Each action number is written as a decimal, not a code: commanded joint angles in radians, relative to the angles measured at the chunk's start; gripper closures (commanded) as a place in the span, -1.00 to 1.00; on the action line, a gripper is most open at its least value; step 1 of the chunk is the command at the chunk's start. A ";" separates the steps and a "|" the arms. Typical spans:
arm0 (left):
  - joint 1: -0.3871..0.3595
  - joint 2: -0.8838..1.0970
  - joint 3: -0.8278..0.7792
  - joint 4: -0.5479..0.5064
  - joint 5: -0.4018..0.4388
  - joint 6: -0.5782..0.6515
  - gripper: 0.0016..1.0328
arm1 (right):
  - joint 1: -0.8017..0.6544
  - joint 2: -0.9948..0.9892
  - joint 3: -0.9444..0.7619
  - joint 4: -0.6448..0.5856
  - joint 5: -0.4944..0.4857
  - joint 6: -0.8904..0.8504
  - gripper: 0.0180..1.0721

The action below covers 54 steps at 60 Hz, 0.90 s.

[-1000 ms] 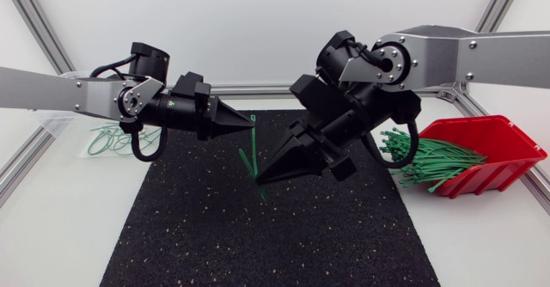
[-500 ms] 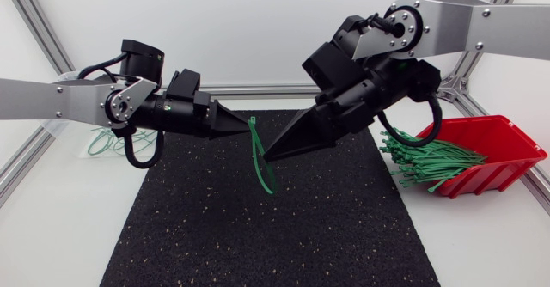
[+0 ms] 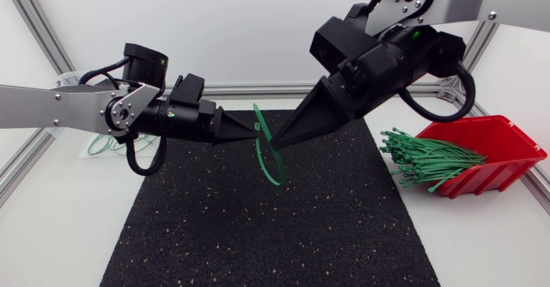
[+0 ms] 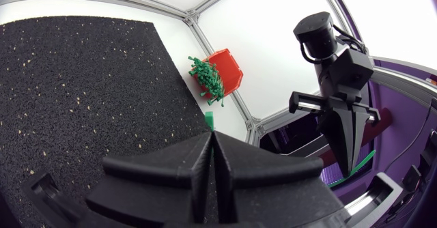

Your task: Take a green cable tie from the red box, thread the tail through the head to close it, then place it in the transparent bin on the left.

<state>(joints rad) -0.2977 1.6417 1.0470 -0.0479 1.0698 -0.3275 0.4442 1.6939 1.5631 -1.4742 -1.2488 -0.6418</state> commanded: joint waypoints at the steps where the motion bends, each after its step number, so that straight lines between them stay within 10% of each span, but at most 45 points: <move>1: -0.008 -0.031 -0.025 0.008 -0.004 0.025 0.92 | -0.012 0.061 0.058 -0.086 -0.020 -0.075 0.89; 27: -0.015 -0.072 -0.070 0.066 -0.007 0.036 0.92 | 0.048 0.064 0.097 -0.130 -0.047 -0.058 0.89; 36: -0.024 -0.082 -0.073 0.069 -0.011 0.036 0.92 | 0.027 0.184 0.180 -0.440 -0.072 -0.190 0.89; 54: -0.044 -0.086 -0.084 0.091 -0.036 0.036 0.92 | 0.028 0.110 0.098 -0.383 -0.100 0.014 0.89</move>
<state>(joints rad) -0.3328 1.5772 0.9913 0.0261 1.0378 -0.3130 0.4953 1.8622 1.7336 -1.6756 -1.3033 -0.6540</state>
